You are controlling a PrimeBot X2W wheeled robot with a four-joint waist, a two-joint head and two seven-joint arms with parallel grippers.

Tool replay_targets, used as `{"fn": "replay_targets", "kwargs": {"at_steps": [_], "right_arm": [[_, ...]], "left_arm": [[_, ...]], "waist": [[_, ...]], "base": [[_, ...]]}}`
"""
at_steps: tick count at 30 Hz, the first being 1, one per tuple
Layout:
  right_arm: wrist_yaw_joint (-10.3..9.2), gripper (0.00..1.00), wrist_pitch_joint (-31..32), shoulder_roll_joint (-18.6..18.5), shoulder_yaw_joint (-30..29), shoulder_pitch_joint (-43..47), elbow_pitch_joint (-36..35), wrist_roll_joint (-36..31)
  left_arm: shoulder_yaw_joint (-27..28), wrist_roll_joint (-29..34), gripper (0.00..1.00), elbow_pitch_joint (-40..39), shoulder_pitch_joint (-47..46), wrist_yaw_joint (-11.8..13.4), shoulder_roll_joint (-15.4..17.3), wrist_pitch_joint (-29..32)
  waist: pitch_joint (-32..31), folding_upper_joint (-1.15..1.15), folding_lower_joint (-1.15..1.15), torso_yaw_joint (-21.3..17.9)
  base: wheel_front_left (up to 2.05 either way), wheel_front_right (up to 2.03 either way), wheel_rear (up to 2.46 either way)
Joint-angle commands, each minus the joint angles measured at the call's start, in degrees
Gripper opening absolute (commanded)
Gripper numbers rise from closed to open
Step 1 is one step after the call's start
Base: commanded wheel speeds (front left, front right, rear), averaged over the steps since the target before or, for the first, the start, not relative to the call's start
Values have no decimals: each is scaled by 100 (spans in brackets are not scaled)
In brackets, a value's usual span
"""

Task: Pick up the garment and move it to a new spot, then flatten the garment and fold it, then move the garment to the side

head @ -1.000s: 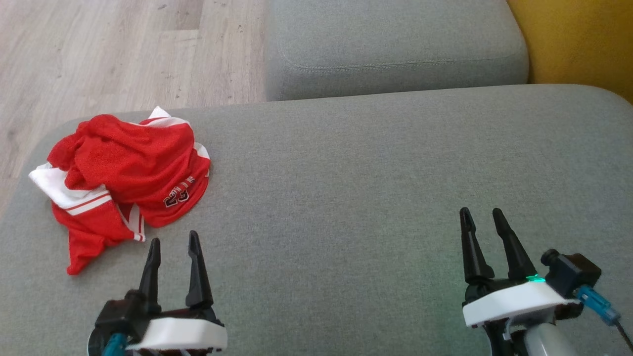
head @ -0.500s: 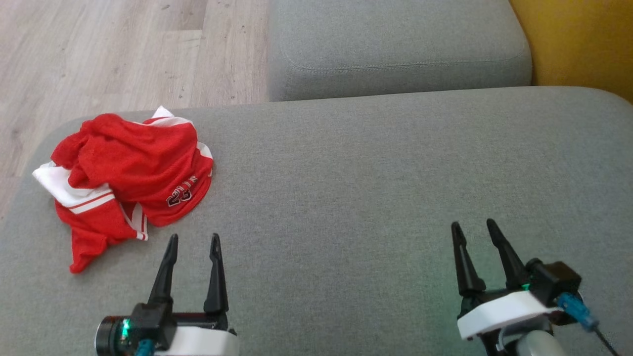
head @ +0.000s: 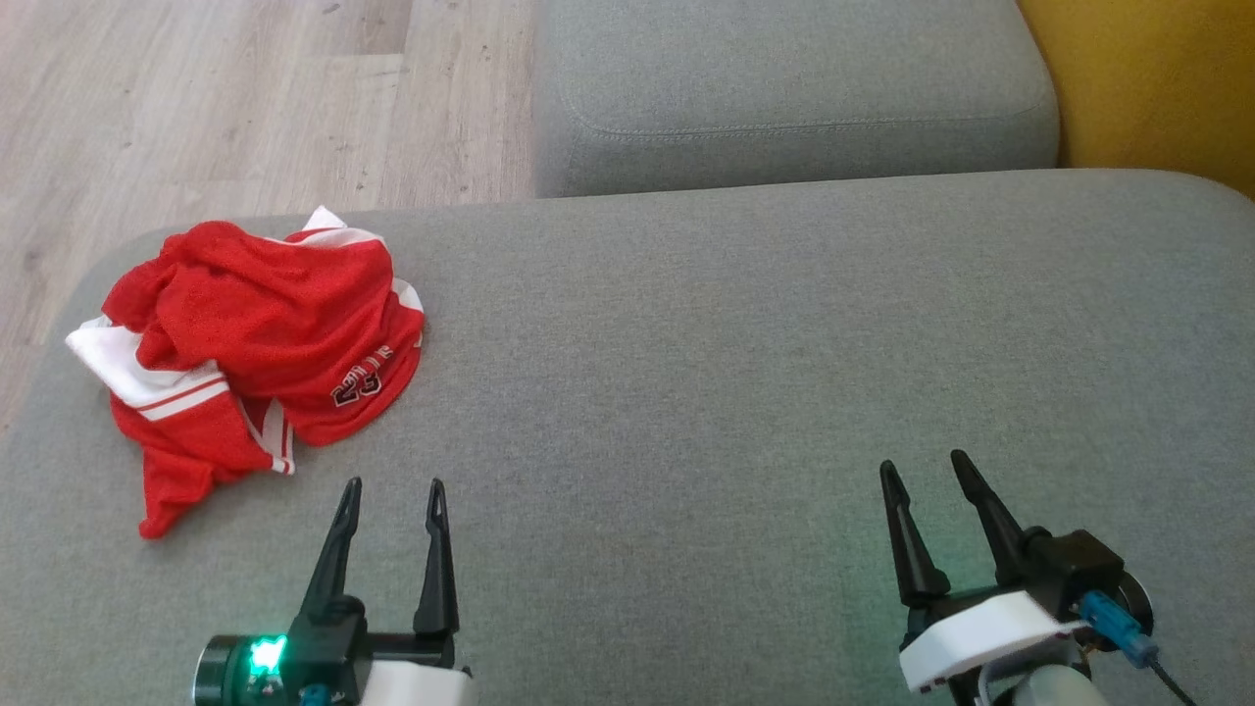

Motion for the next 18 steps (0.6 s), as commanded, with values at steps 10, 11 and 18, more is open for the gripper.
{"fn": "replay_targets", "kwargs": {"at_steps": [10, 11, 18], "right_arm": [[-4, 100, -78, -53, 82, -268, -155, 28], [-4, 100, -78, -53, 73, -259, -152, 32], [-4, 100, -78, -53, 98, -210, -155, 42]], "left_arm": [[139, -47, 100, -62, -253, 61, 21, -55], [132, -55, 100, -53, -262, 69, 21, -55], [117, -119, 100, -13, -261, 167, 20, -55]], "waist": [[3, 0, 0, 107], [3, 0, 0, 147], [20, 0, 0, 657]], "base": [[0, 0, 0], [0, 0, 0], [0, 0, 0]]}}
